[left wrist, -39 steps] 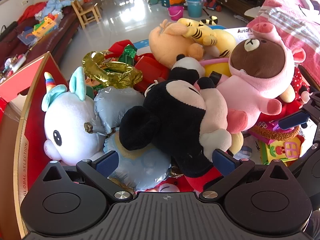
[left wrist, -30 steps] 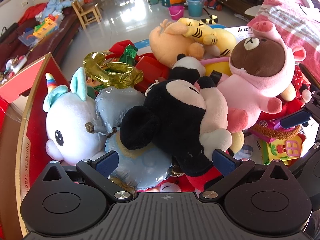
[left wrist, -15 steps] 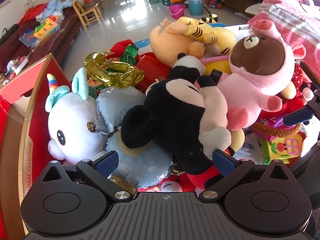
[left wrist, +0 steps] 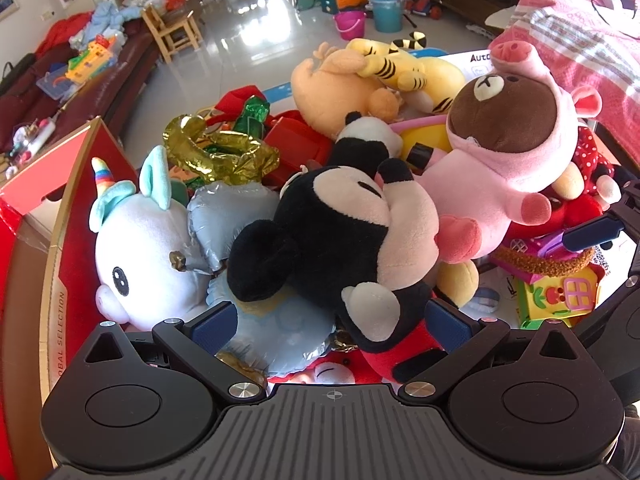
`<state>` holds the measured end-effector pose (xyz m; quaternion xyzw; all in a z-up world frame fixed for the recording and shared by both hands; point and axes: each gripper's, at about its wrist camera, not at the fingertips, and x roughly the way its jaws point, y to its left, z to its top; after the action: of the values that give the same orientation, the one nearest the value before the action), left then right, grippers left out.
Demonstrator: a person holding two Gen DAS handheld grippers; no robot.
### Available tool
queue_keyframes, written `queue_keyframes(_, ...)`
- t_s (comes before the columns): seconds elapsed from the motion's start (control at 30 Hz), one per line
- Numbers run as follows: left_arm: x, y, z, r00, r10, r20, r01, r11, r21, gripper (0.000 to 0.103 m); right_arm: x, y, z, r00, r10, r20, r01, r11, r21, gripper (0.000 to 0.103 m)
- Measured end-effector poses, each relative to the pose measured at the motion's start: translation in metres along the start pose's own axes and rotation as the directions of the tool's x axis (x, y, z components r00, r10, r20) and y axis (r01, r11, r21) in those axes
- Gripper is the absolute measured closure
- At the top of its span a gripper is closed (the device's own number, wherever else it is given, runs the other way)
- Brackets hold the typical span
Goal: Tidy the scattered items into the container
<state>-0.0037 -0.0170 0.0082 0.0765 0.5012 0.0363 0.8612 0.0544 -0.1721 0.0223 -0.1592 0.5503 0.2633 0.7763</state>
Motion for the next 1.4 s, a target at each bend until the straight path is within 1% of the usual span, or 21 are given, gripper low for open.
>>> queue_keyframes(0.1,-0.004,-0.001,0.002,1.0,-0.013,0.01,0.013,1.0,0.004,0.0,-0.003,-0.006,-0.004,1.0,-0.003,0.011,0.002,1.0,0.012,0.0)
queue_keyframes(0.23,-0.005,-0.001,0.002,0.998,-0.057,0.015,0.057,0.998,0.004,0.003,-0.008,-0.017,-0.008,0.999,-0.014,0.042,0.013,0.999,0.037,0.0)
queue_keyframes(0.33,0.004,-0.002,0.001,0.997,-0.075,-0.013,0.075,0.997,-0.001,0.015,-0.009,-0.023,-0.01,0.999,-0.013,0.048,0.01,0.999,0.05,0.0)
queue_keyframes(0.4,0.014,-0.001,-0.001,0.996,-0.074,-0.041,0.073,0.997,-0.01,0.031,-0.009,-0.025,-0.012,0.999,-0.005,0.049,0.002,0.999,0.054,0.0)
queue_keyframes(0.43,0.017,0.0,-0.002,0.996,-0.067,-0.051,0.067,0.998,-0.008,0.034,-0.01,-0.025,-0.014,0.999,-0.004,0.053,0.001,0.999,0.053,0.0)
queue_keyframes(0.5,0.023,0.007,-0.006,0.997,-0.05,-0.062,0.05,0.999,-0.01,0.045,-0.011,-0.025,-0.015,0.998,-0.004,0.063,0.001,0.999,0.045,0.0)
queue_keyframes(0.57,0.026,0.015,-0.007,0.996,-0.05,-0.067,0.049,0.999,-0.019,0.048,-0.014,-0.024,-0.014,0.996,-0.004,0.086,0.002,1.0,0.022,0.001)
queue_keyframes(0.67,0.026,0.023,-0.005,0.995,-0.067,-0.071,0.064,0.997,-0.036,0.048,-0.015,-0.021,-0.008,0.993,-0.008,0.12,0.009,1.0,-0.015,0.006)
queue_keyframes(0.73,0.026,0.024,-0.003,0.995,-0.071,-0.072,0.069,0.997,-0.026,0.048,-0.015,-0.02,-0.002,0.992,-0.005,0.13,0.009,1.0,-0.024,0.015)
queue_keyframes(0.8,0.024,0.019,0.0,0.996,-0.06,-0.066,0.06,0.998,-0.003,0.05,-0.014,-0.02,0.004,0.991,0.007,0.135,-0.004,1.0,-0.029,0.017)
queue_keyframes(0.83,0.023,0.016,0.001,0.997,-0.058,-0.055,0.058,0.998,0.011,0.054,-0.014,-0.02,0.007,0.99,0.014,0.138,-0.01,1.0,-0.03,0.017)
queue_keyframes(0.87,0.022,0.013,0.004,0.997,-0.062,-0.045,0.064,0.998,0.029,0.07,-0.014,-0.02,0.009,0.989,0.021,0.144,-0.016,0.999,-0.031,0.017)
queue_keyframes(0.9,0.023,0.012,0.005,0.996,-0.078,-0.05,0.08,0.996,0.03,0.082,-0.015,-0.02,0.01,0.988,0.026,0.152,-0.021,0.999,-0.032,0.017)
queue_keyframes(1.0,0.029,0.028,0.004,0.992,-0.109,-0.062,0.109,0.994,-0.011,0.082,-0.019,-0.018,0.012,0.984,0.037,0.172,-0.03,0.999,-0.042,0.017)
queue_keyframes(1.1,0.035,0.05,-0.006,0.989,-0.131,-0.074,0.126,0.99,-0.07,0.083,-0.02,-0.015,0.014,0.983,0.037,0.181,-0.026,0.998,-0.065,0.018)
queue_keyframes(1.17,0.037,0.059,-0.012,0.986,-0.15,-0.078,0.142,0.985,-0.097,0.084,-0.019,-0.014,0.018,0.982,0.045,0.184,-0.031,0.996,-0.078,0.018)
queue_keyframes(1.27,0.036,0.059,-0.015,0.987,-0.148,-0.067,0.142,0.986,-0.092,0.084,-0.017,-0.01,0.027,0.98,0.057,0.191,-0.041,0.996,-0.085,0.02)
queue_keyframes(1.33,0.036,0.058,-0.016,0.987,-0.149,-0.059,0.143,0.986,-0.085,0.084,-0.017,-0.007,0.031,0.978,0.077,0.194,-0.06,0.994,-0.089,0.026)
queue_keyframes(1.4,0.038,0.059,-0.016,0.987,-0.151,-0.051,0.148,0.986,-0.075,0.084,-0.017,-0.004,0.032,0.975,0.095,0.202,-0.075,0.992,-0.103,0.028)
